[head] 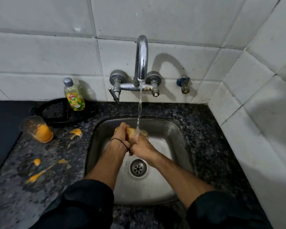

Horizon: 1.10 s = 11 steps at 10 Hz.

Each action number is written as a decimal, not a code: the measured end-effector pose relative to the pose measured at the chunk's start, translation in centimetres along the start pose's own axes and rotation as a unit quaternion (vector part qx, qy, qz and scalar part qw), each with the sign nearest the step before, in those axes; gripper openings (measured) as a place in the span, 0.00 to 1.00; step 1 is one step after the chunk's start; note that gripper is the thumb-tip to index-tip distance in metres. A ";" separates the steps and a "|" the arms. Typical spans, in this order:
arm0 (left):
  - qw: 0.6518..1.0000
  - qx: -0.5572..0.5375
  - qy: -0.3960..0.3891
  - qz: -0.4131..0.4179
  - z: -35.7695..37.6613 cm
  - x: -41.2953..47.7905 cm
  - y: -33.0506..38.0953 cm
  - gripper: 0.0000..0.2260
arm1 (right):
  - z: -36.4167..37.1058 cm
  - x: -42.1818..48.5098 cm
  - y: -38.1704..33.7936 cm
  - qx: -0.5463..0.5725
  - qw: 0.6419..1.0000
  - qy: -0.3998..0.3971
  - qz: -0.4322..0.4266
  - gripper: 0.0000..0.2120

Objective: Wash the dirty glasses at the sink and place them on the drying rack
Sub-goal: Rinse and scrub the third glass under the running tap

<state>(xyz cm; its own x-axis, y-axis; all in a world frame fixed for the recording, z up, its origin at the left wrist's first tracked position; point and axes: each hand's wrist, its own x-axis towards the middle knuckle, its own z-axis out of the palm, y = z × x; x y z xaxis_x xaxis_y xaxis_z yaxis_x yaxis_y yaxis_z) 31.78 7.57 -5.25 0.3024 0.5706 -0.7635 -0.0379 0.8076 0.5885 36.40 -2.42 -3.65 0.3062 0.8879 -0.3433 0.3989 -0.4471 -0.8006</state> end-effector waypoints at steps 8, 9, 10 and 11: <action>0.999 -0.002 -0.019 -0.043 0.2 -2.8 -2.0 0.11 | -1.7 -3.4 2.1 -0.429 0.895 0.013 -0.117 0.28; 0.998 -0.028 -0.031 -0.047 0.3 -1.6 -2.1 0.17 | -2.4 -3.1 1.0 -0.384 0.914 -0.004 -0.127 0.18; 0.992 -0.085 -0.073 -0.063 -1.0 -2.6 -2.2 0.19 | -3.3 -2.7 -0.5 -0.133 0.985 -0.033 -0.108 0.11; 0.982 -0.163 -0.099 -0.007 -2.6 -2.5 -3.3 0.14 | -3.6 -2.8 -1.6 0.139 0.990 0.012 -0.032 0.07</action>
<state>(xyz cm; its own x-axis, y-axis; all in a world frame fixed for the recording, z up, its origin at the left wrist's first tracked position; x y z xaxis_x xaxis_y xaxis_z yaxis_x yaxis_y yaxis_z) 28.67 3.92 -5.98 0.4834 0.5456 -0.6846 -0.3263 0.8380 0.4375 37.98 -4.56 0.36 0.3094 0.9091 -0.2791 0.1663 -0.3407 -0.9254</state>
